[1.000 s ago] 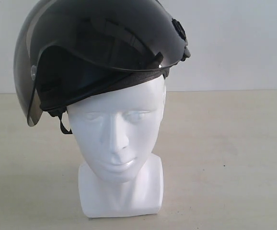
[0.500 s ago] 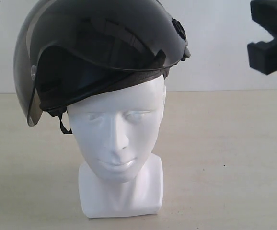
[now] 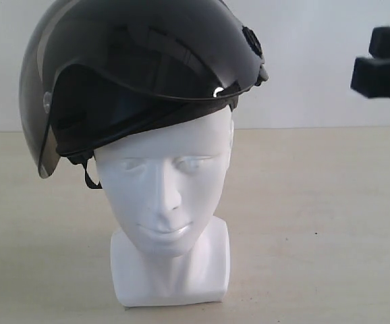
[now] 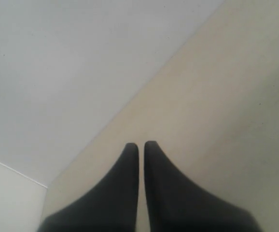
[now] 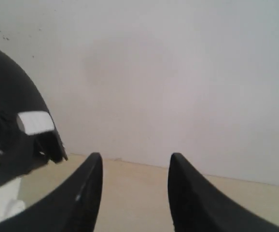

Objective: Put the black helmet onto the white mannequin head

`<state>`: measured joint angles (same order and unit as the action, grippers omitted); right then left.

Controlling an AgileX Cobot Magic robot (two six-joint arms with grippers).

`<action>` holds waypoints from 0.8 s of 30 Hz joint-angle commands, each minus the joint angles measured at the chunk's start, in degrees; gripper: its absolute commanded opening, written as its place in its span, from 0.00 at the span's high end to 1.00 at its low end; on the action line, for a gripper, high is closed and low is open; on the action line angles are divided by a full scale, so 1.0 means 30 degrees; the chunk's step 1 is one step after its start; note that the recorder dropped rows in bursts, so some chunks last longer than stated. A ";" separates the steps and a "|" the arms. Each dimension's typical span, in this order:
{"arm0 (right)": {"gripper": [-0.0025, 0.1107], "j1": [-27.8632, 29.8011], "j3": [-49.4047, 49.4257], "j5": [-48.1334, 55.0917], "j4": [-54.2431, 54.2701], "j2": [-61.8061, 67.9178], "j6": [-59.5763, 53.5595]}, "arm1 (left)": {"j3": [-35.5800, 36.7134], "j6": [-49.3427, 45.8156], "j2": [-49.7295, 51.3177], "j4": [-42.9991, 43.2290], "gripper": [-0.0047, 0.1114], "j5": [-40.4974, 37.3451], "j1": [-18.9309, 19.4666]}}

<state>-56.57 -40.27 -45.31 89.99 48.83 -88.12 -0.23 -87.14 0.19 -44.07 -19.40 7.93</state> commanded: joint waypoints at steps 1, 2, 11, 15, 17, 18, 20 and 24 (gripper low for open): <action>0.60 0.0006 -0.2633 0.0727 -0.0147 -0.0024 -0.3378 | 0.0077 0.0142 -0.0063 -0.0059 0.92 0.0048 0.0051; 0.60 0.0006 -0.3426 0.0508 0.0245 -0.0024 -0.5434 | 0.0077 0.0142 -0.0063 -0.0059 0.92 0.0048 0.0051; 0.68 0.0006 -0.6812 -0.5614 0.3318 -0.0095 -1.1232 | 0.0077 0.0142 -0.0063 -0.0059 0.92 0.0048 0.0051; 0.74 0.0006 -0.6811 -0.5049 0.3318 -0.0056 -1.1232 | 0.0077 0.0142 -0.0063 -0.0059 0.92 0.0048 0.0051; 0.74 0.0006 -0.6811 -0.4618 0.3318 -0.0056 -1.1232 | 0.0077 0.0142 -0.0063 -0.0059 0.92 0.0048 0.0051; 0.74 0.0006 -0.6811 -0.4456 0.3290 -0.0056 -1.1232 | 0.0077 0.0142 -0.0063 -0.0059 0.92 0.0048 0.0051; 0.74 0.0006 -0.6715 -0.4441 0.2117 -0.0056 -1.1124 | 0.0077 0.0142 -0.0063 -0.0059 0.92 0.0048 0.0051; 0.74 0.0006 -0.5582 -0.4334 -0.3504 -0.0056 -0.6980 | 0.0077 0.0142 -0.0063 -0.0059 0.92 0.0048 0.0051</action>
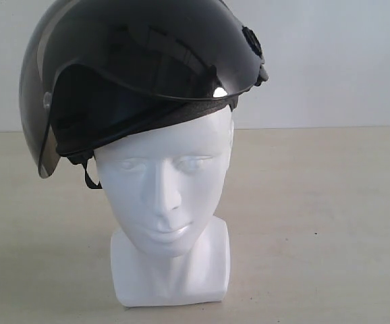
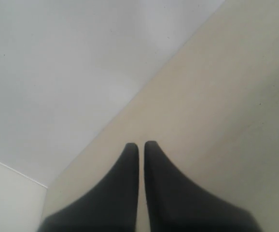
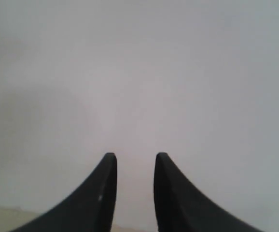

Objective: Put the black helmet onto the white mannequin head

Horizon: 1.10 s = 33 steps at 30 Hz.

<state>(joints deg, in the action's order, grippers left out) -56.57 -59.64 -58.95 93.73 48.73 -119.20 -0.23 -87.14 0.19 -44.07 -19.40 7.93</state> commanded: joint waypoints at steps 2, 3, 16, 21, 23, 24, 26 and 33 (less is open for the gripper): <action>0.74 0.0006 0.1236 0.1023 -0.6172 -0.0022 0.7116 | 0.0077 0.0142 -0.0063 -0.0059 0.92 0.0048 0.0051; 0.74 0.0006 0.1401 0.2042 -0.6236 -0.0022 0.9248 | 0.0077 0.0142 -0.0063 -0.0059 0.92 0.0048 0.0051; 0.74 0.0006 0.1543 1.3476 -0.5164 -0.0022 1.1379 | 0.0077 0.0142 -0.0063 -0.0059 0.92 0.0048 0.0051; 0.74 0.0006 0.1543 1.3959 -0.4873 -0.0022 0.8449 | 0.0077 0.0142 -0.0063 -0.0059 0.92 0.0048 0.0051; 0.74 0.0006 0.1660 1.3959 -0.4873 -0.0022 0.7593 | 0.0077 0.0142 -0.0063 -0.0059 0.92 0.0048 0.0051; 0.74 0.0006 0.1660 1.3959 -0.4830 -0.0022 0.7591 | 0.0077 0.0142 -0.0063 -0.0059 0.92 0.0048 0.0051; 0.74 0.0006 0.1660 1.3881 -0.5068 -0.0022 0.8872 | 0.0077 0.0142 -0.0063 -0.0059 0.92 0.0048 0.0051; 0.74 0.0006 0.1660 1.7296 -1.7154 0.0013 2.5282 | 0.0077 0.0142 -0.0063 -0.0059 0.92 0.0048 0.0051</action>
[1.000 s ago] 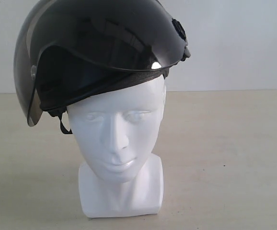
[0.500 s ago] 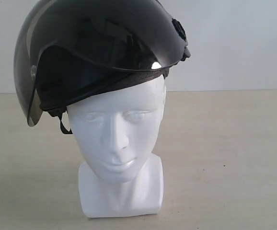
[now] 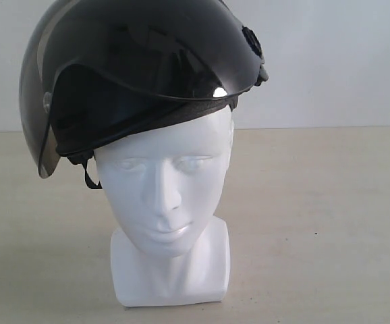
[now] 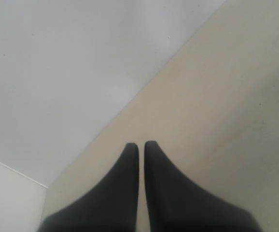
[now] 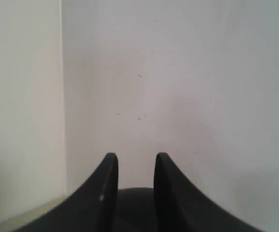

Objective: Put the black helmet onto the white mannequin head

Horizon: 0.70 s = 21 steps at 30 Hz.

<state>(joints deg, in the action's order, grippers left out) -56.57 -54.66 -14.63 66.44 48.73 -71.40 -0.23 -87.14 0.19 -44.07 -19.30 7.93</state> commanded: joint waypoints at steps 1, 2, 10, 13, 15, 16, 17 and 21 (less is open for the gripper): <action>0.74 0.0042 0.0000 0.2842 -1.0851 0.0013 1.1853 | 0.0077 0.0142 -0.0063 -0.0059 0.92 0.0013 0.0051; 0.74 0.0203 0.0000 0.2985 -1.3333 0.0013 1.3930 | 0.0077 0.0142 -0.0063 -0.0059 0.92 0.0013 0.0051; 0.74 0.5931 -0.1545 1.0691 -2.9169 0.0013 3.1242 | 0.0077 0.0142 -0.0063 -0.0059 0.92 0.0013 0.0051; 0.74 0.7574 -0.3147 1.4284 -3.0826 0.0343 3.2543 | 0.0077 0.0142 -0.0063 -0.0059 0.92 0.0013 0.0051; 0.74 0.8252 -0.4550 1.6042 -3.0777 0.0815 3.1974 | 0.0077 0.0142 -0.0063 -0.0059 0.92 0.0013 0.0051; 0.74 0.8457 -0.5294 1.6877 -3.0777 0.1154 3.1478 | 0.0077 0.0142 -0.0063 -0.0059 0.92 0.0013 0.0051; 0.74 0.8716 -0.6014 1.7802 -3.0777 0.1548 3.0939 | 0.0077 0.0142 -0.0063 -0.0059 0.92 0.0013 0.0051; 0.74 0.9560 -0.8086 2.1450 -2.9555 0.3485 2.9139 | 0.0077 0.0142 -0.0063 -0.0059 0.92 0.0013 0.0051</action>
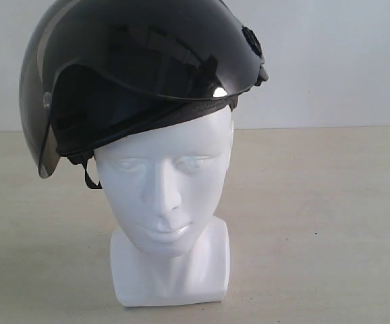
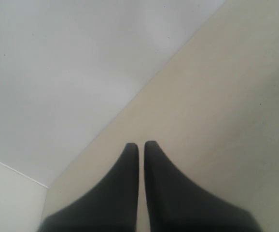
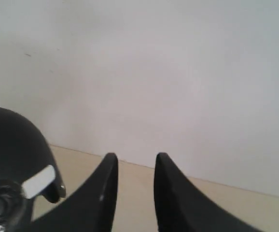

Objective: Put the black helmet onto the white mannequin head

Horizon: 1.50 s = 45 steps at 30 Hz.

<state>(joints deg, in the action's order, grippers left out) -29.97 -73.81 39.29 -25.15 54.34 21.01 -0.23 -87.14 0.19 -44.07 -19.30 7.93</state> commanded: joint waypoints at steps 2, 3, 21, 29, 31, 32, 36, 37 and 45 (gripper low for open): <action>0.74 0.1126 -0.2119 0.4667 0.2778 0.2711 -0.2528 | 0.0077 0.0142 -0.0063 -0.0059 0.92 0.0013 0.0051; 0.74 0.1320 -0.2119 0.4744 0.3971 0.3074 -0.3058 | 0.0077 0.0142 -0.0063 -0.0059 0.92 0.0013 0.0051; 0.74 0.8969 0.0974 0.5543 2.5663 0.6750 -1.8779 | 0.0077 0.0142 -0.0063 -0.0059 0.92 0.0013 0.0051; 0.74 0.9823 0.0528 0.5155 3.1685 0.7019 -2.4755 | 0.0077 0.0142 -0.0063 -0.0059 0.92 0.0013 0.0051; 0.74 0.9823 0.0528 0.5061 3.1946 0.7206 -2.4993 | 0.0077 0.0142 -0.0063 -0.0059 0.92 0.0013 0.0051; 0.74 0.9823 0.0528 0.5211 3.2178 0.7277 -2.5032 | 0.0077 0.0142 -0.0063 -0.0059 0.92 0.0013 0.0051; 0.74 0.9823 0.0528 0.4927 3.2405 0.7270 -2.4958 | 0.0077 0.0142 -0.0063 -0.0059 0.92 0.0013 0.0051; 0.74 0.9823 0.0528 0.4927 3.2653 0.7270 -2.4958 | 0.0077 0.0142 -0.0063 -0.0059 0.92 0.0011 -0.0161; 0.75 0.9823 0.0528 0.5056 3.3126 0.7236 -2.4958 | 0.0077 0.0142 -0.0063 -0.0059 0.92 0.0011 -0.0879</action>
<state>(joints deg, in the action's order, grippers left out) -0.66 -71.89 54.17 73.57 76.18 -53.43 -0.23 -87.14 0.19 -44.07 -19.30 5.66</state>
